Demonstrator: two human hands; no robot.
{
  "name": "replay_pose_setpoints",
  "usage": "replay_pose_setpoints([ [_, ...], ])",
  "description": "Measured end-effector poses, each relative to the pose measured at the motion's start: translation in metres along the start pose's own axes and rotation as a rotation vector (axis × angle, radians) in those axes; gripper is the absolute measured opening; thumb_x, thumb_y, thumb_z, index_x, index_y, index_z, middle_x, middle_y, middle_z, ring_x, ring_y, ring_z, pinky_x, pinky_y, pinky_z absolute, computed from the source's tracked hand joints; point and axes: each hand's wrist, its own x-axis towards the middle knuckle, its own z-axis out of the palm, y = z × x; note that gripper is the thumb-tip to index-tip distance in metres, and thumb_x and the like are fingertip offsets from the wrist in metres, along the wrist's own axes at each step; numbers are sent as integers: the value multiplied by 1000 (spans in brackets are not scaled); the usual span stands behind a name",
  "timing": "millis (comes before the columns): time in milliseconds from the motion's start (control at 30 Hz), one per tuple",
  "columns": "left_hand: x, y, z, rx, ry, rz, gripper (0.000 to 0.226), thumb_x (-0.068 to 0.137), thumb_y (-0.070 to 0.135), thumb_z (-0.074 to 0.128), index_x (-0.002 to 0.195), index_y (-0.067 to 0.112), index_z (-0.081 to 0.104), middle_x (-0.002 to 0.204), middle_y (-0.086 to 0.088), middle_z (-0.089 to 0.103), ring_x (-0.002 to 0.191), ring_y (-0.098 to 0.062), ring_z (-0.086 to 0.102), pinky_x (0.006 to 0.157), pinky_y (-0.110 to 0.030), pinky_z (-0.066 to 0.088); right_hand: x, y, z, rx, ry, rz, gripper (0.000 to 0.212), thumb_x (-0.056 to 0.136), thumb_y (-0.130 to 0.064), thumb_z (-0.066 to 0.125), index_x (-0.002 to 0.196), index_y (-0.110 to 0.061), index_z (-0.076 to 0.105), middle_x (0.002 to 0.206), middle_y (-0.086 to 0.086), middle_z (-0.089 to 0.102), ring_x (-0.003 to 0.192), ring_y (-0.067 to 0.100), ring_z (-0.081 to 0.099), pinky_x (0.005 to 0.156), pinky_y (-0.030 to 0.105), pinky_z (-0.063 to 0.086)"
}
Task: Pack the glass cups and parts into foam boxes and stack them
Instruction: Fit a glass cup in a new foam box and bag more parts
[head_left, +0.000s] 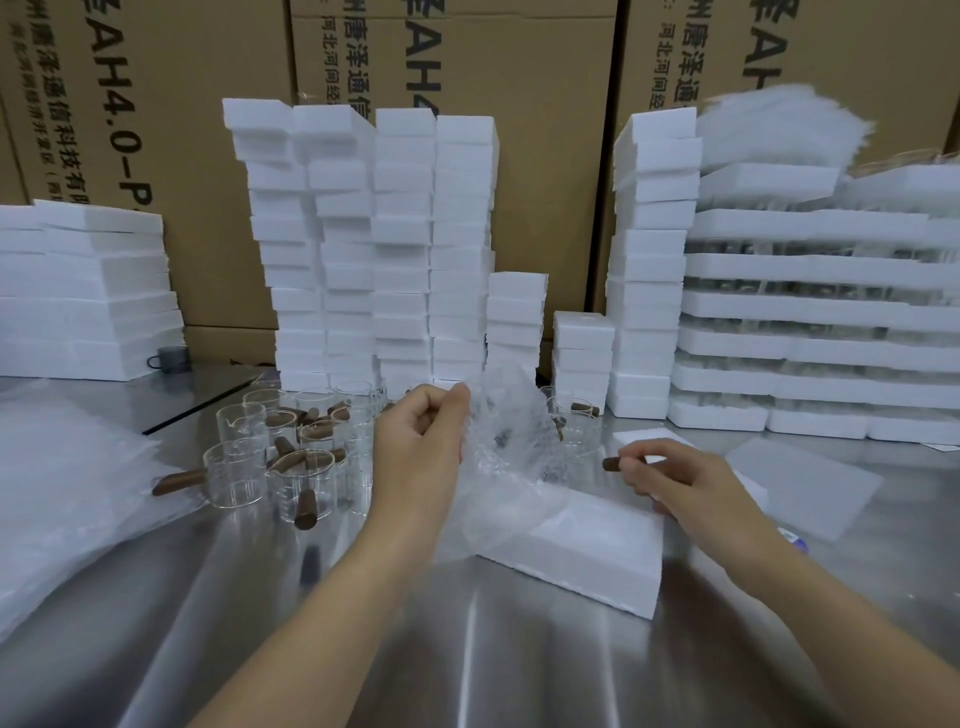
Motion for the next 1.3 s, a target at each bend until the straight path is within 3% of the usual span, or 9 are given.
replay_pose_setpoints([
  [133, 0, -2, 1, 55, 11, 38, 40, 106, 26, 65, 72, 9, 54, 62, 0, 43, 59, -14, 38, 53, -21, 35, 4, -13, 3, 12, 230, -73, 6, 92, -30, 81, 96, -32, 77, 76, 1, 79, 63, 11, 64, 78, 47, 58],
  [367, 0, -9, 1, 113, 8, 35, 40, 106, 25, 65, 73, 6, 55, 59, 3, 46, 59, -13, 41, 55, -16, 38, -2, -37, 3, 133, 230, -175, 2, 99, -22, 71, 98, -24, 70, 76, -2, 79, 64, 5, 67, 61, 20, 55],
  [500, 2, -10, -1, 85, 49, 11, 41, 107, 26, 65, 74, 4, 53, 60, 2, 45, 56, -12, 40, 51, -16, 37, -4, -39, 6, 50, 105, -209, 11, 100, -21, 66, 93, -29, 64, 74, 0, 77, 69, 8, 69, 62, 19, 56],
  [733, 4, -8, -4, 24, 127, -84, 41, 107, 31, 65, 70, 17, 53, 57, 5, 45, 47, -6, 37, 48, -19, 33, -9, -34, 11, -145, -104, -219, 21, 94, -39, 78, 91, -28, 60, 80, 7, 77, 82, 36, 70, 81, 58, 60],
  [800, 4, -6, -6, 10, 151, -101, 40, 106, 31, 66, 71, 16, 51, 59, 3, 44, 48, -8, 36, 45, -17, 33, -9, -31, 11, -211, -157, -224, 21, 93, -41, 78, 95, -30, 60, 83, 1, 77, 83, 32, 69, 78, 53, 59],
  [933, 4, -4, -6, -11, 162, -112, 35, 106, 30, 66, 77, 14, 53, 60, 2, 42, 49, -7, 36, 44, -14, 33, -8, -30, 5, -479, -218, -282, 10, 95, -40, 76, 104, -41, 73, 94, -22, 73, 90, 6, 67, 76, 16, 47],
  [1100, 3, -7, -4, -20, 139, -85, 43, 106, 26, 64, 67, 16, 50, 56, 6, 44, 48, -6, 39, 47, -14, 35, -7, -32, 3, -715, -204, -295, 15, 103, -39, 64, 103, -33, 77, 91, -17, 74, 88, 3, 63, 78, 24, 50],
  [1200, 2, -7, -3, 10, 41, -32, 39, 105, 25, 66, 69, 16, 55, 57, 7, 48, 50, -6, 42, 50, -15, 36, -5, -36, 2, -556, 63, -292, 17, 105, -36, 61, 97, -30, 74, 78, -13, 72, 77, 6, 63, 72, 22, 49],
  [1300, -4, -5, 3, 159, -173, 40, 31, 101, 29, 74, 73, 16, 66, 61, 9, 58, 57, -7, 51, 56, -12, 41, -5, -49, 1, -96, 179, -166, 27, 106, -37, 59, 89, -23, 75, 64, -9, 60, 60, 9, 53, 64, 27, 44],
])
